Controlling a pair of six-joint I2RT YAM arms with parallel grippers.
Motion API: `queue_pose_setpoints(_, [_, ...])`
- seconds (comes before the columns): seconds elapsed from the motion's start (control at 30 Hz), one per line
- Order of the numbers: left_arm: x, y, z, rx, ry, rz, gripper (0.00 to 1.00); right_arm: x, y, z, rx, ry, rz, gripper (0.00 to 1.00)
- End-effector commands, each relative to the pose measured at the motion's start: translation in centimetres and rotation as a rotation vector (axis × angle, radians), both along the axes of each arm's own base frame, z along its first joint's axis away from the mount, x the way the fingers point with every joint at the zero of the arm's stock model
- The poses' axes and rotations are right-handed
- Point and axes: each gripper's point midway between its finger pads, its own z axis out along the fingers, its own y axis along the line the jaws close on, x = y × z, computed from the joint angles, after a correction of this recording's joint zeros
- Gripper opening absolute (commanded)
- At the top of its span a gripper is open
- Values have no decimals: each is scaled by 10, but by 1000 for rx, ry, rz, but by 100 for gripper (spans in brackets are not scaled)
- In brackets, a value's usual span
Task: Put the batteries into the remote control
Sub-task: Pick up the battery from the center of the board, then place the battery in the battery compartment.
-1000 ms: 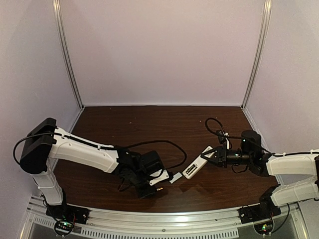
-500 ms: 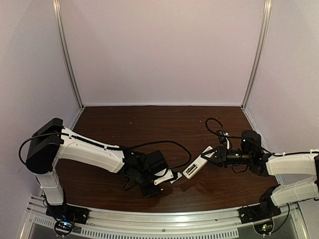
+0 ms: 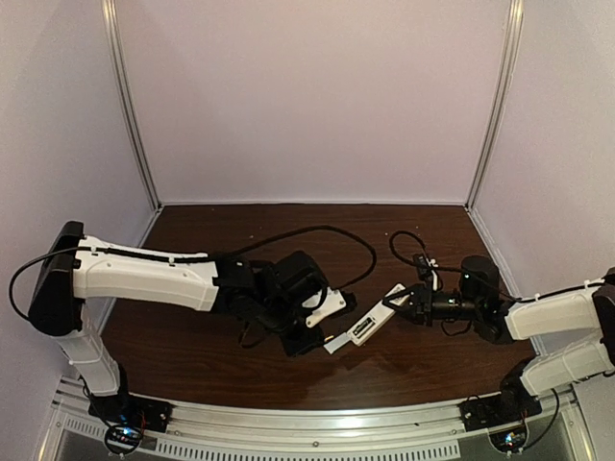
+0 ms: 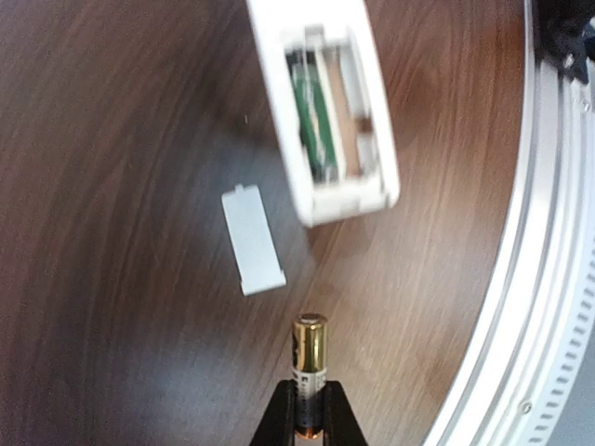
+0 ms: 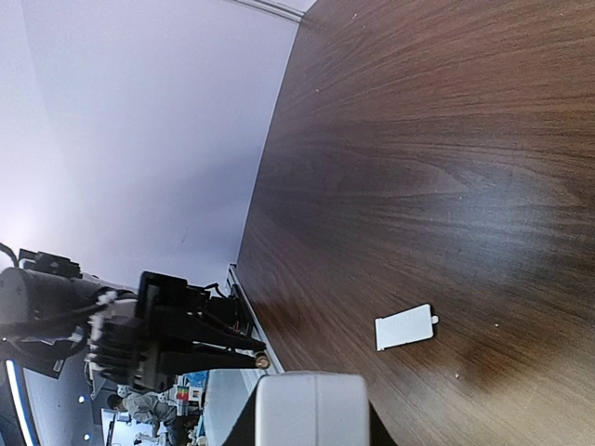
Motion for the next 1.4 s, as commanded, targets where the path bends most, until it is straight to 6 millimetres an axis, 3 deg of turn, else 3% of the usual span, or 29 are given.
queue_pose_setpoints(0.0, [7,-22,37,-100,14,40,0,1,8,13,51,-42,-4,0])
queue_pose_setpoints(0.37, [13,-51,42,-112,46,40,0,-1,17,15,70,-41,1,0])
queue_pose_setpoints(0.77, [10,-55,27,-71,81,31,0,0,20,14,75,-42,-14,0])
queue_pose_setpoints(1.37, [27,-63,19,-7,45,87,0,-4,28,14,102,-34,-8,0])
